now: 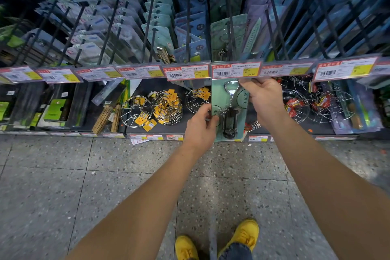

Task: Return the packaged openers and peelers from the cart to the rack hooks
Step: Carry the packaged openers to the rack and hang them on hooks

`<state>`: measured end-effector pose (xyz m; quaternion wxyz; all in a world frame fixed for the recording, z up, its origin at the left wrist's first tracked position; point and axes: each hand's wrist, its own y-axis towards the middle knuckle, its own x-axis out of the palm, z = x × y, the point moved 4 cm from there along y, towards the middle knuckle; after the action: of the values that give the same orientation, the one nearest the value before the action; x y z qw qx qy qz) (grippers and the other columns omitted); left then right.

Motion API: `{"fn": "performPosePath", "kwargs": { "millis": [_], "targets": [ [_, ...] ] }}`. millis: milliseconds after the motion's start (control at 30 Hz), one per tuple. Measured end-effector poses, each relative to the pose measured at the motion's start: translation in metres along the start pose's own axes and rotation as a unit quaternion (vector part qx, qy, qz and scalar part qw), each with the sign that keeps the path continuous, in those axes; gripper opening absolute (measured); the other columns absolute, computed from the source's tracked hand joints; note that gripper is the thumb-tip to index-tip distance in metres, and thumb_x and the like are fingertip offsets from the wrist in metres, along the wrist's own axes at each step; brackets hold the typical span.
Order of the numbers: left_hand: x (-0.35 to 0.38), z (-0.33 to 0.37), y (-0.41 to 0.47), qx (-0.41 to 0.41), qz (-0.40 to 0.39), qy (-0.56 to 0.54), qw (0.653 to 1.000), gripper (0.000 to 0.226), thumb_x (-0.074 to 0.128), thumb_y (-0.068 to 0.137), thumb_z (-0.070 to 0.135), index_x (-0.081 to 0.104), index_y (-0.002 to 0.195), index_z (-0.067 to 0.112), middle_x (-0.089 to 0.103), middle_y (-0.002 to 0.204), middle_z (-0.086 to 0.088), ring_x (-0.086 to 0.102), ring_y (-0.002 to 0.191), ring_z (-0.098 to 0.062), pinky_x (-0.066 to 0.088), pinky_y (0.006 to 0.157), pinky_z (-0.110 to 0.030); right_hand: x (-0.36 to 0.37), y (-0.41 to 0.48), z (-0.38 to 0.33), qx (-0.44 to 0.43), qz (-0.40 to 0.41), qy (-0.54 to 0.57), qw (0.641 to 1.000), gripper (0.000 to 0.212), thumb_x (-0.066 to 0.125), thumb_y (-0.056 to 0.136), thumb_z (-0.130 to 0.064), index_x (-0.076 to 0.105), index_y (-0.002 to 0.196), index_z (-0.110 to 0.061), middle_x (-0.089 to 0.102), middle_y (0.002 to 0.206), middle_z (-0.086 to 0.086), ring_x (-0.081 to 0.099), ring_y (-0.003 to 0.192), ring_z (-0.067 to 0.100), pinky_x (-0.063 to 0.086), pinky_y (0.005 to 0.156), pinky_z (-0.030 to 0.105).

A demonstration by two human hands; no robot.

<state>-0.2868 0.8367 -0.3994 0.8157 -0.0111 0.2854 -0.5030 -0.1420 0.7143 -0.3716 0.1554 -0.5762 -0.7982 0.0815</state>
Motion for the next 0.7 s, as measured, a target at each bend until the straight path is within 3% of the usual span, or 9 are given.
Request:
{"fn": "performPosePath", "kwargs": {
  "millis": [300, 567, 700],
  "targets": [
    [0.0039, -0.0084, -0.0009, -0.005, -0.008, -0.013, 1.0, 0.025, 0.058, 0.103, 0.012, 0.063, 0.123, 0.026, 0.078, 0.101, 0.003, 0.074, 0.093, -0.019, 0.059, 0.089, -0.037, -0.0007, -0.0043, 0.0023, -0.001, 0.005, -0.018, 1.0, 0.014, 0.071, 0.09, -0.007, 0.076, 0.1, -0.016, 0.078, 0.104, 0.01, 0.073, 0.104, 0.034, 0.054, 0.098, 0.056],
    [0.0023, -0.0054, 0.002, 0.0, 0.007, -0.019, 1.0, 0.026, 0.058, 0.103, 0.012, 0.064, 0.124, 0.026, 0.077, 0.101, 0.004, 0.073, 0.09, -0.019, 0.059, 0.086, -0.034, 0.0026, -0.0038, -0.0003, 0.004, 0.007, -0.002, 1.0, 0.017, 0.073, 0.081, -0.015, 0.077, 0.098, -0.015, 0.078, 0.105, 0.013, 0.072, 0.104, 0.037, 0.054, 0.098, 0.058],
    [0.0016, -0.009, 0.0012, -0.005, 0.01, -0.025, 1.0, 0.028, 0.058, 0.103, 0.011, 0.065, 0.124, 0.027, 0.077, 0.098, 0.002, 0.073, 0.091, -0.023, 0.058, 0.086, -0.034, 0.0061, -0.0041, 0.002, 0.011, 0.008, -0.015, 1.0, 0.01, 0.073, 0.088, -0.014, 0.076, 0.096, -0.018, 0.079, 0.101, 0.008, 0.073, 0.101, 0.038, 0.055, 0.094, 0.06]
  ]
}}
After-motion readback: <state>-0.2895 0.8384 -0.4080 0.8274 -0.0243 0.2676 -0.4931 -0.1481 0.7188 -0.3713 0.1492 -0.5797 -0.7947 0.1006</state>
